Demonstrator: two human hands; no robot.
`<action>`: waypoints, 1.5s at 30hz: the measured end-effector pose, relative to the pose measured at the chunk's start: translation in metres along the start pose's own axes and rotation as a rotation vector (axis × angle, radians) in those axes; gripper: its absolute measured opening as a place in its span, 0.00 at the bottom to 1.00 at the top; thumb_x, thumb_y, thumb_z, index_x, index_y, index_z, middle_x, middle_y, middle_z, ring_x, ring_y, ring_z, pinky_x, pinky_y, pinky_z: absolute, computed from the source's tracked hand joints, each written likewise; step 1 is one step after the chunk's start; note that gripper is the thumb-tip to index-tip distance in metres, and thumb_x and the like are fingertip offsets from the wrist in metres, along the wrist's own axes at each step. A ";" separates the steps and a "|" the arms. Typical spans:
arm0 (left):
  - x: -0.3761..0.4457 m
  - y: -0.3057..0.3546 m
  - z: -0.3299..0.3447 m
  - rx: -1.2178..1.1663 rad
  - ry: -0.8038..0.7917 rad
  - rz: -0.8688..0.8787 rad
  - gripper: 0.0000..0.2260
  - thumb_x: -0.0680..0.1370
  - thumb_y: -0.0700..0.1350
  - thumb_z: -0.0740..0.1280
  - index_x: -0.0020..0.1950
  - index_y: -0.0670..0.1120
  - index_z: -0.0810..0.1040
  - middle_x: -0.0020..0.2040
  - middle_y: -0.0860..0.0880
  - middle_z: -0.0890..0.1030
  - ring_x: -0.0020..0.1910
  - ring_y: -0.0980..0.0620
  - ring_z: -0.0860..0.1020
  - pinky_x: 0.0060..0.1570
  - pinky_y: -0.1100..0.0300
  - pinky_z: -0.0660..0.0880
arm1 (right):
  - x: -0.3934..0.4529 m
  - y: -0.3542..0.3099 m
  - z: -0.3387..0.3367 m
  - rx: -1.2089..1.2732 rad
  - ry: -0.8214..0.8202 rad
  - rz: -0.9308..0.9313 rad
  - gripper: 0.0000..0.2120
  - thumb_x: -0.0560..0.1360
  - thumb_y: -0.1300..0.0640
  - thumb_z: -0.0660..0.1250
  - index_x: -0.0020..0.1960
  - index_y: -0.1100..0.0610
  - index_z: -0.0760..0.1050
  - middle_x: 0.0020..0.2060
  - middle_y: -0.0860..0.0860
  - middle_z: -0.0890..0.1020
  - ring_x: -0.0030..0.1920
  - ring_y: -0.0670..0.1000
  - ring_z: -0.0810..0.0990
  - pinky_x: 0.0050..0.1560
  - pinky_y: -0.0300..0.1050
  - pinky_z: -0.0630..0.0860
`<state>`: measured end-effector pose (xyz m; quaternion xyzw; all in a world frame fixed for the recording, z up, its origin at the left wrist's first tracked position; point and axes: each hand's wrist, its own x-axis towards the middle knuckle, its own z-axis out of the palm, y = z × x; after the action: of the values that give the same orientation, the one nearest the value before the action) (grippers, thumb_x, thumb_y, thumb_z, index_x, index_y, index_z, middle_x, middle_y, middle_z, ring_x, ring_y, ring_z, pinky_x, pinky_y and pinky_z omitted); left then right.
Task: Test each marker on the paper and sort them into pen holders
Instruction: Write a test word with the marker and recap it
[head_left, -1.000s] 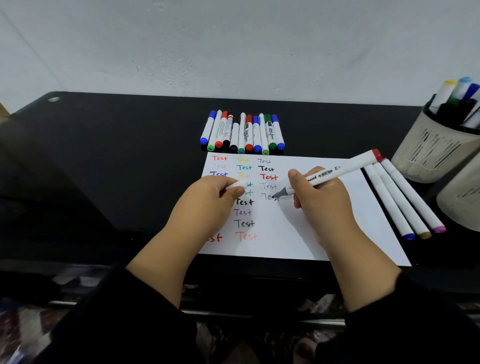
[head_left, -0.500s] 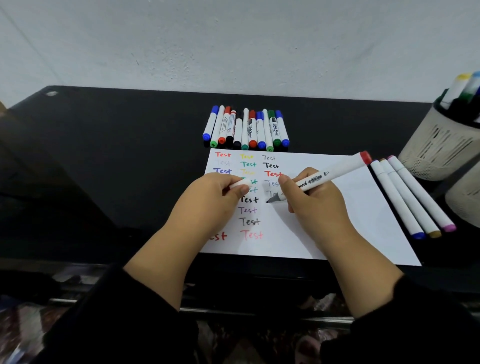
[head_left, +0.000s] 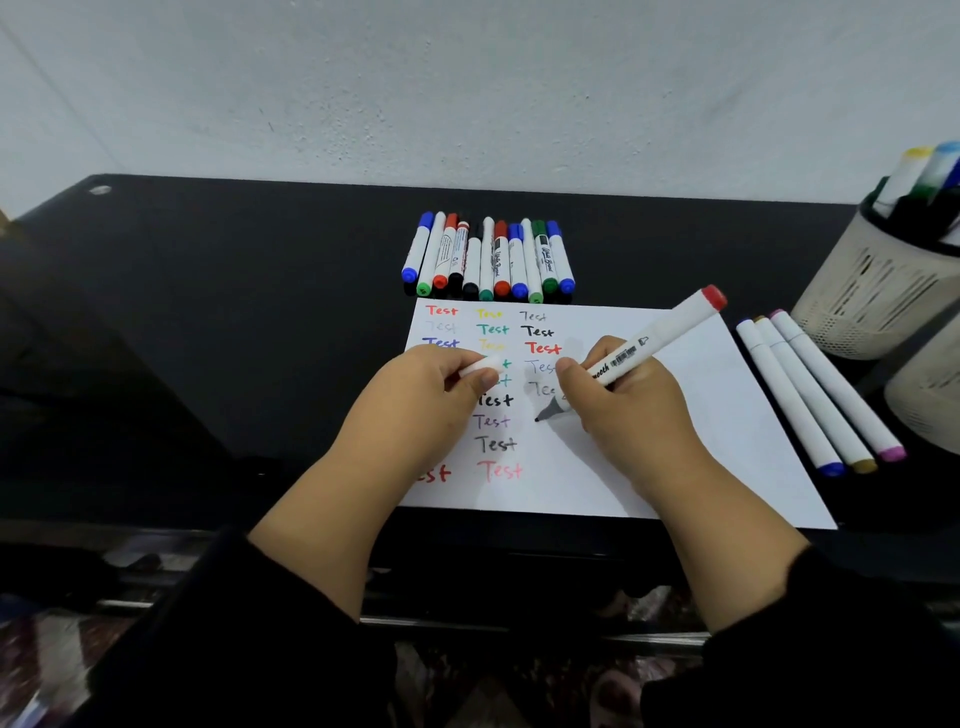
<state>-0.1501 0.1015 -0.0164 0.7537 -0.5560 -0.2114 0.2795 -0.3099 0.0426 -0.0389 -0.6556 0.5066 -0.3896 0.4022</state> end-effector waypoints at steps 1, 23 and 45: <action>0.000 0.000 0.000 -0.002 0.000 0.000 0.12 0.79 0.55 0.60 0.51 0.50 0.80 0.42 0.50 0.78 0.40 0.52 0.77 0.38 0.57 0.73 | 0.000 0.000 0.000 0.003 0.005 -0.002 0.15 0.76 0.56 0.66 0.33 0.58 0.68 0.22 0.45 0.72 0.24 0.41 0.69 0.27 0.31 0.65; 0.002 0.000 0.002 0.001 -0.018 -0.002 0.11 0.79 0.55 0.60 0.54 0.54 0.79 0.39 0.55 0.76 0.36 0.59 0.73 0.33 0.63 0.67 | -0.001 0.002 -0.003 -0.011 0.096 -0.010 0.17 0.76 0.57 0.65 0.31 0.55 0.64 0.20 0.40 0.73 0.24 0.38 0.71 0.27 0.29 0.64; -0.002 0.004 -0.001 -0.103 -0.055 -0.013 0.08 0.78 0.54 0.63 0.54 0.58 0.79 0.40 0.60 0.77 0.35 0.61 0.73 0.32 0.66 0.67 | -0.002 -0.006 -0.008 0.138 0.160 0.106 0.14 0.76 0.56 0.64 0.33 0.57 0.68 0.21 0.44 0.73 0.24 0.41 0.68 0.31 0.36 0.67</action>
<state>-0.1532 0.1030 -0.0127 0.7359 -0.5470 -0.2620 0.3012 -0.3151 0.0450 -0.0304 -0.5655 0.5430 -0.4527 0.4247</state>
